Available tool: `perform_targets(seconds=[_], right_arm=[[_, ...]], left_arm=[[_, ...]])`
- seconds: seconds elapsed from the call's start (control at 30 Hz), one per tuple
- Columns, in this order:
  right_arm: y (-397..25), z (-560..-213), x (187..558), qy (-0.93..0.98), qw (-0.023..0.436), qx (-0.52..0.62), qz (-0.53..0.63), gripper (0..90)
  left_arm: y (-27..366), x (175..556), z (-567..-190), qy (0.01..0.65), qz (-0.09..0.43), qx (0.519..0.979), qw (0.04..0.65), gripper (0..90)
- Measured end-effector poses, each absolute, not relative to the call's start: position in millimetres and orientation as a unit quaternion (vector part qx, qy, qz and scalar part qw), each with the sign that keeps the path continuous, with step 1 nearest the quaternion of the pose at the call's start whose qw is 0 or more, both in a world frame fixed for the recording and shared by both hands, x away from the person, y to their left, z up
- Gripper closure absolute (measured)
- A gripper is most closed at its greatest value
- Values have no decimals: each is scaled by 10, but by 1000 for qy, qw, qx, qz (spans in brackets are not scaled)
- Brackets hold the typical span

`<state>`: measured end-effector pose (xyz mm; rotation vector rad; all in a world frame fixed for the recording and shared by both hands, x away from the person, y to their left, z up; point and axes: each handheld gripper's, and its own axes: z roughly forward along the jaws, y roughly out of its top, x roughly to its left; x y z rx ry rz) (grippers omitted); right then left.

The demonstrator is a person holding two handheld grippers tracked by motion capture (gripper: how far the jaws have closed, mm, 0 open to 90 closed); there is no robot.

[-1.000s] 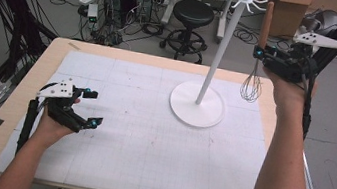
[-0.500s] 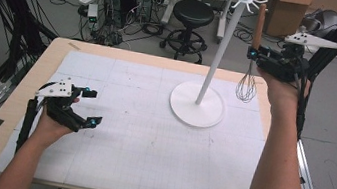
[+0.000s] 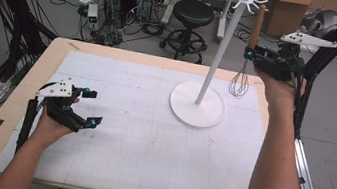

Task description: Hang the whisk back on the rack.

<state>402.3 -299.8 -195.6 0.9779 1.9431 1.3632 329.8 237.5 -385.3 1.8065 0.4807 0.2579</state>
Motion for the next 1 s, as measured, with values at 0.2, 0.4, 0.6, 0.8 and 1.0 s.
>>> perform_targets(seconds=[0.2, 0.4, 0.6, 0.8, 1.0], right_arm=[[-2968, -1963, 4006, 732, 287, 361, 502, 610], [-2972, -2002, 3956, 731, 284, 354, 510, 576], [-2965, -2071, 3866, 735, 281, 344, 512, 527], [-2973, -2123, 3766, 736, 281, 332, 518, 474], [-2971, -2178, 3681, 741, 282, 320, 519, 432]], left_arm=[[2379, 3302, -3850, 206, 111, 773, 589, 25], [2376, 3298, -3850, 207, 110, 775, 587, 25], [2383, 3300, -3847, 207, 110, 772, 591, 25], [2377, 3296, -3848, 207, 109, 774, 588, 25], [2382, 3298, -3842, 206, 111, 773, 590, 25]])
